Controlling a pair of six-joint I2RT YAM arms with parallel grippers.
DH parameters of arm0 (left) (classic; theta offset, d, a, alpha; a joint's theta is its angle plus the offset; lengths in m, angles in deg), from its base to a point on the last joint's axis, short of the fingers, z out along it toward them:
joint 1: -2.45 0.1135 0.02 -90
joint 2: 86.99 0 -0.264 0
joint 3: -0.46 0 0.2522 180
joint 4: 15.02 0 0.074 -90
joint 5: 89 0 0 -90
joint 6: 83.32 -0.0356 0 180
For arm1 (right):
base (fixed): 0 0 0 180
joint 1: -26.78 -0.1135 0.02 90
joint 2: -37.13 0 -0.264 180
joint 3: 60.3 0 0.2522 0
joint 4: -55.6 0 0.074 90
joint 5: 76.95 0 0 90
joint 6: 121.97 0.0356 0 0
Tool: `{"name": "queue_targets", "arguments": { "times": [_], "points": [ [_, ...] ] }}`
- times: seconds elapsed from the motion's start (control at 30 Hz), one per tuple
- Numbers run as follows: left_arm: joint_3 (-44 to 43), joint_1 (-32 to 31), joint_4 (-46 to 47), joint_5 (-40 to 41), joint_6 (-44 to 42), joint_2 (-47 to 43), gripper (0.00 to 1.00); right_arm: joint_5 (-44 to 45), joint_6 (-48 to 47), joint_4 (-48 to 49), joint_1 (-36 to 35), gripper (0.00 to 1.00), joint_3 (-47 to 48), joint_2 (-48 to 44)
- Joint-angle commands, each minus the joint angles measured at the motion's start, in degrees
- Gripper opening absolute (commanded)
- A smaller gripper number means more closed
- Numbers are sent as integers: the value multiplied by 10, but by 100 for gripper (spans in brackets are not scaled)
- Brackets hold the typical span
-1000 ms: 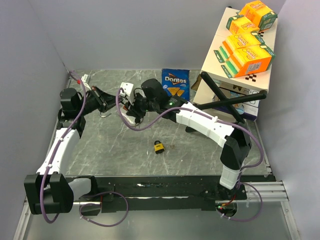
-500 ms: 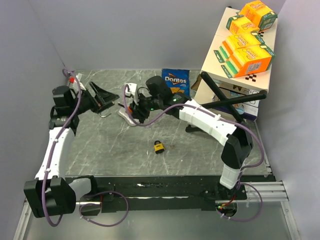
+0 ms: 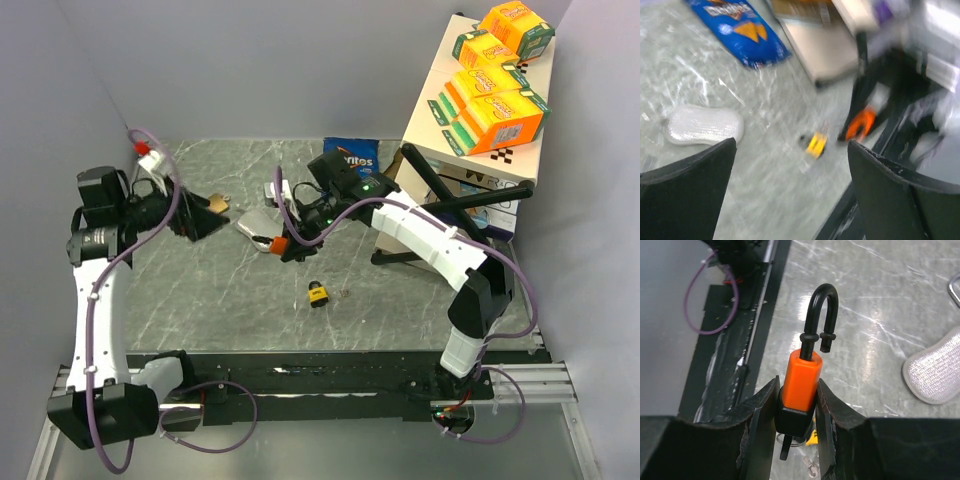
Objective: Lock with the key
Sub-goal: Lock the lock.
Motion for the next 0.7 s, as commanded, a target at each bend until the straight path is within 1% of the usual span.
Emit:
{"name": "queue_targets", "arguments": {
  "times": [0.0, 0.07, 0.1, 0.13, 0.17, 0.2, 0.23, 0.27, 0.33, 0.37, 0.4, 0.47, 0.53, 0.57, 0.67],
  "points": [
    [-46, -5, -349, -143, -511, 12, 98, -60, -66, -74, 4, 0, 57, -32],
    [-34, -13, -360, -137, -545, 4, 99, -70, -71, -91, 3, 0, 72, -26],
    [-21, -18, -363, -137, -577, 0, 99, -74, -69, -103, 4, 0, 82, -19],
    [-13, -25, -355, -135, -587, -11, 99, -76, -66, -109, 3, 0, 88, -14],
    [-4, -49, -332, -125, -580, -18, 97, -84, -59, -113, 3, 0, 93, -10],
    [14, -65, -305, -115, -545, -26, 95, -87, -56, -123, 3, 0, 102, -1],
    [25, -83, -244, -100, -526, -43, 93, -89, -54, -128, 2, 0, 107, 2],
    [35, -114, -219, -75, -509, -53, 88, -88, -48, -133, 1, 0, 112, 7],
    [63, -156, -169, -45, -478, -79, 82, -85, -47, -147, 0, 0, 122, 17],
    [71, -186, -132, -18, -469, -85, 78, -84, -47, -150, 0, 0, 125, 17],
    [81, -199, -118, -8, -463, -92, 75, -83, -47, -152, -1, 0, 127, 20],
    [83, -222, -99, 6, -457, -92, 67, -82, -52, -162, -3, 0, 127, 21],
    [77, -227, -101, 7, -455, -79, 63, -80, -59, -170, -5, 0, 126, 21],
    [69, -232, -104, 7, -454, -73, 60, -78, -63, -177, -7, 0, 125, 21],
    [61, -234, -107, 14, -449, -57, 55, -75, -70, -189, -6, 0, 126, 23]
  ]
}}
